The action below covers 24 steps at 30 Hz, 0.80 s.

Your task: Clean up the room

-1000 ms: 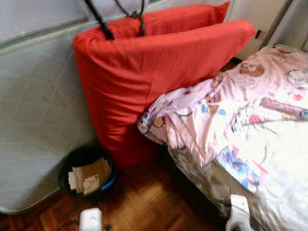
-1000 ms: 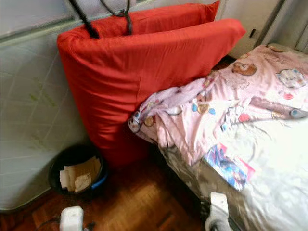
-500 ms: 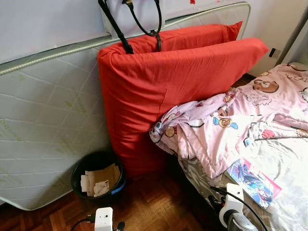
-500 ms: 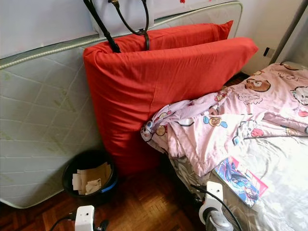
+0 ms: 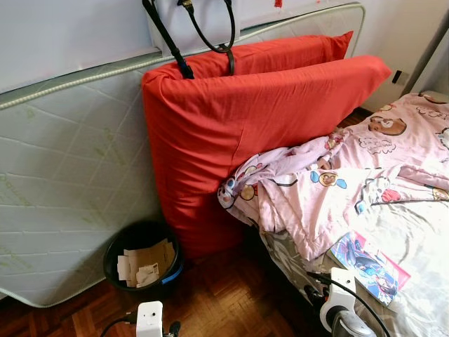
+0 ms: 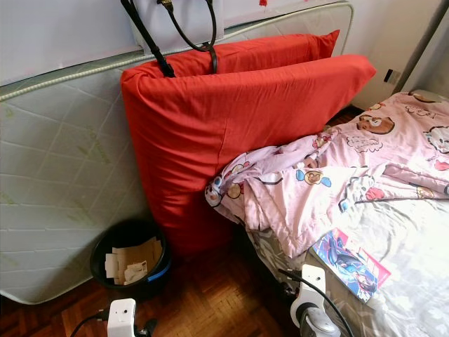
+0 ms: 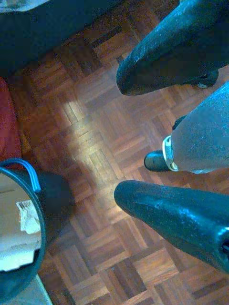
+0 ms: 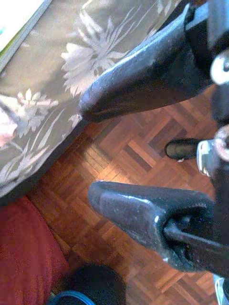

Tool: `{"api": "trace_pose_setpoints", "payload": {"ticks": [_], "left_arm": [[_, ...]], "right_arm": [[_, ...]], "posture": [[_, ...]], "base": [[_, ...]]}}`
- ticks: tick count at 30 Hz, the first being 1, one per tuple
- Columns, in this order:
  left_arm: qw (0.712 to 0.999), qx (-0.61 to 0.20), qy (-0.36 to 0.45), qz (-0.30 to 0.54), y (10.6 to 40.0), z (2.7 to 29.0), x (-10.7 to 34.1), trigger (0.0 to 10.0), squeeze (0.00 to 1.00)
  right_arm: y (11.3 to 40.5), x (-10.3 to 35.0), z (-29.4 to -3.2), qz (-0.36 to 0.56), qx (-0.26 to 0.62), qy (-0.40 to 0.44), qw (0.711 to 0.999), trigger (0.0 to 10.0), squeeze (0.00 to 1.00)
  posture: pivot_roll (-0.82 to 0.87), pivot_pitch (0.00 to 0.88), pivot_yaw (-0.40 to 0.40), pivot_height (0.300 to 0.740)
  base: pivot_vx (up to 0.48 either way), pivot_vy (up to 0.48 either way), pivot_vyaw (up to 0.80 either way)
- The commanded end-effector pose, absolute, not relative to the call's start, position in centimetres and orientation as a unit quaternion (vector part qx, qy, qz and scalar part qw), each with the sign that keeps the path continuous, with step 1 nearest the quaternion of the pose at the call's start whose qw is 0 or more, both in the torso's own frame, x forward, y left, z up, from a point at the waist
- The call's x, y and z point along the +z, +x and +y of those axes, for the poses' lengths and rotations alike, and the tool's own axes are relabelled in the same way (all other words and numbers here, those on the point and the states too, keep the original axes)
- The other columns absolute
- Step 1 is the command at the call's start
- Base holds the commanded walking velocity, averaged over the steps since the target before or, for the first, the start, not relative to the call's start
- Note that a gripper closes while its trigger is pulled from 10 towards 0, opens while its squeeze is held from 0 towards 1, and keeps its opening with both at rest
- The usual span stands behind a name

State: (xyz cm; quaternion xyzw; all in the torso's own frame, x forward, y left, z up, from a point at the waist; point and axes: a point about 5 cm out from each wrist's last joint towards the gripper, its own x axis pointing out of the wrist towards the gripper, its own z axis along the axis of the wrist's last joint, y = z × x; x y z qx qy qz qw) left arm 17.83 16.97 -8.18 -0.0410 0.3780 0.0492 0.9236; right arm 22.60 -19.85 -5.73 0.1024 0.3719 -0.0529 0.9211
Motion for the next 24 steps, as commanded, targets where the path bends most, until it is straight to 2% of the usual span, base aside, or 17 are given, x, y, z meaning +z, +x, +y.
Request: {"api": "trace_pose_setpoints", "payload": {"ticks": [1, 8, 14, 24], "left_arm": [[0.918, 0.052, -0.041, 0.392, 17.47, 17.08, -8.44, 10.0, 0.0], [0.915, 0.055, -0.028, 0.398, 17.39, 17.15, -8.51, 10.0, 0.0], [0.914, 0.057, -0.029, 0.4, 17.31, 17.11, -8.57, 10.0, 0.0], [0.913, 0.053, -0.031, 0.403, 17.17, 17.14, -8.63, 10.0, 0.0]], "right_arm": [[22.58, -5.78, -19.87, 0.377, -0.059, 0.107, 0.918, 10.0, 0.0], [22.52, -5.84, -19.93, 0.383, -0.058, 0.103, 0.916, 10.0, 0.0], [22.46, -5.88, -19.98, 0.386, -0.056, 0.1, 0.915, 10.0, 0.0], [22.34, -5.97, -19.86, 0.388, -0.052, 0.098, 0.915, 10.0, 0.0]], "posture": [[-0.08, 0.0, 0.018, 0.74], [-0.08, 0.0, 0.014, 0.74], [-0.08, 0.0, 0.013, 0.74], [-0.09, 0.0, 0.022, 0.74]], "base": [[0.0, 0.0, -0.8], [0.0, 0.0, -0.8], [0.0, -0.361, -0.8], [0.0, 0.0, -0.8]]}}
